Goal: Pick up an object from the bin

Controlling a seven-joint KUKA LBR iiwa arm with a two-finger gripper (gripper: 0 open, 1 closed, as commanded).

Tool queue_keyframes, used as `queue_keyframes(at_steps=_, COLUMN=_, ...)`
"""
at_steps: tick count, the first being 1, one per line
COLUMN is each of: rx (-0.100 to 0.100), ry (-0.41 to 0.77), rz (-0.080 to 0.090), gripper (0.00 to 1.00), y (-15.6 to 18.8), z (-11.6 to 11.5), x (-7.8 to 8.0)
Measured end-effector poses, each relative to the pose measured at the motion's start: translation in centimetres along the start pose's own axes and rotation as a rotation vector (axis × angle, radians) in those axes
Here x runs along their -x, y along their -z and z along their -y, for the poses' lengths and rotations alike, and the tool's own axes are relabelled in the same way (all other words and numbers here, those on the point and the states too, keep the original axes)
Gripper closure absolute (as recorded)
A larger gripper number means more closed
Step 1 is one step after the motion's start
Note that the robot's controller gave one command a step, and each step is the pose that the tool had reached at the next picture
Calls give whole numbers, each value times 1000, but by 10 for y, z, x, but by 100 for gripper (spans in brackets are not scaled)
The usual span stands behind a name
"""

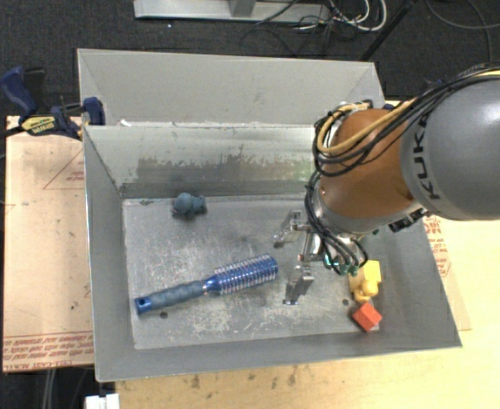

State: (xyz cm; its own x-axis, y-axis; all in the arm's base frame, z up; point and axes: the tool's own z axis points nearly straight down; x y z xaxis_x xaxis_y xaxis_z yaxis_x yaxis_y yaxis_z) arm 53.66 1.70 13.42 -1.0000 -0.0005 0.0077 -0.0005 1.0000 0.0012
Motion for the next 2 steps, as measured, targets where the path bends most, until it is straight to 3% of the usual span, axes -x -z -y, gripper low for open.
queue_keyframes(at_steps=1, rx=-2, ry=140, rz=13, gripper=0, y=-61, z=-50, x=12)
queue_keyframes(at_steps=2, rx=1, ry=137, rz=23, gripper=100, y=-56, z=-50, x=14)
